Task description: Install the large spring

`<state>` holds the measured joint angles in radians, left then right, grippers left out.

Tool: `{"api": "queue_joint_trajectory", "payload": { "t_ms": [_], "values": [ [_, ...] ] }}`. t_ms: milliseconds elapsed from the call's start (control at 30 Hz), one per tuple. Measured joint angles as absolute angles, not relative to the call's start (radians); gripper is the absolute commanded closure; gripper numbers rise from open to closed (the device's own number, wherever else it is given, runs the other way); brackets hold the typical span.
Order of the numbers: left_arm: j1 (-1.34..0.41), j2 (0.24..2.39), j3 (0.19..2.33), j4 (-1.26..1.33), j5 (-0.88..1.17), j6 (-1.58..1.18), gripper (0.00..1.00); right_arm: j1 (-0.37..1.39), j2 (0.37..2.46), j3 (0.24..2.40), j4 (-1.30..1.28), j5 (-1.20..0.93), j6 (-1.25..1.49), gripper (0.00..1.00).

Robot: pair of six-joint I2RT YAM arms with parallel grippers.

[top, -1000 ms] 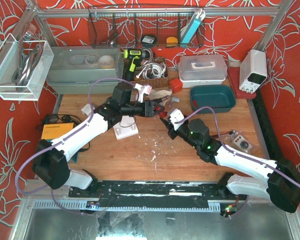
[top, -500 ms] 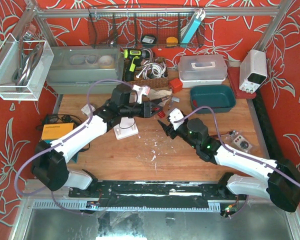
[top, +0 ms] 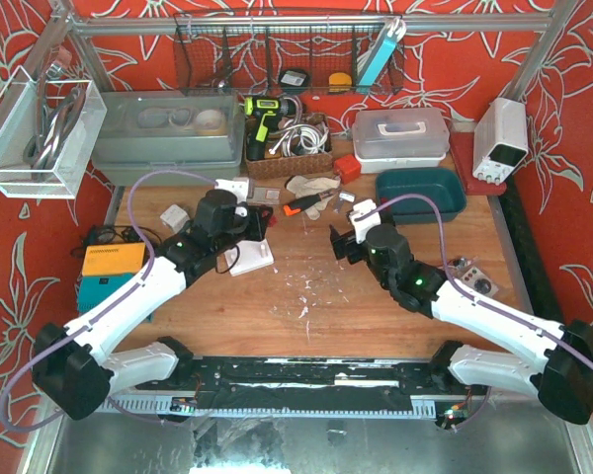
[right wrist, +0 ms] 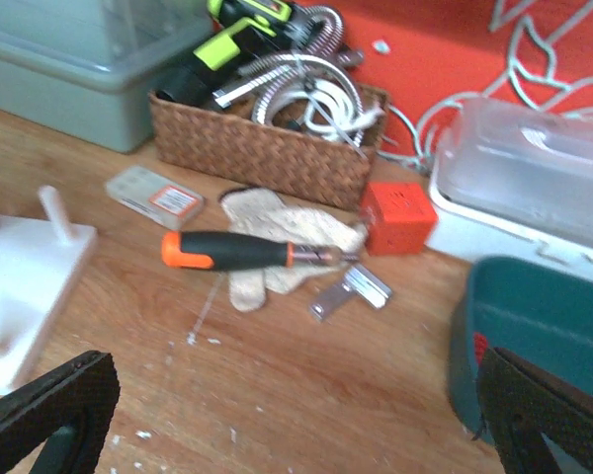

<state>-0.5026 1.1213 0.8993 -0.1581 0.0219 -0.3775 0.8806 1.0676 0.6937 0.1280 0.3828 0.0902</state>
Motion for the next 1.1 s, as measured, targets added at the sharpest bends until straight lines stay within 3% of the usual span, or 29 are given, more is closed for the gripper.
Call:
{"api": "queue_joint_trajectory", "payload": {
  "t_ms": [200, 500, 1100],
  "values": [
    [-0.501, 1.085, 0.783, -0.165, -0.195, -0.382, 1.0, 0.848, 1.088, 0.67, 0.084, 0.454, 0.143, 0.01],
    [-0.498, 1.108, 0.731, -0.218, -0.365, -0.488, 1.0, 0.816, 1.095, 0.67, 0.068, 0.463, 0.191, 0.01],
    [-0.498, 1.108, 0.705, -0.349, -0.434, -0.57, 1.0, 0.798, 1.127, 0.67, 0.058, 0.463, 0.207, 0.01]
  ]
}}
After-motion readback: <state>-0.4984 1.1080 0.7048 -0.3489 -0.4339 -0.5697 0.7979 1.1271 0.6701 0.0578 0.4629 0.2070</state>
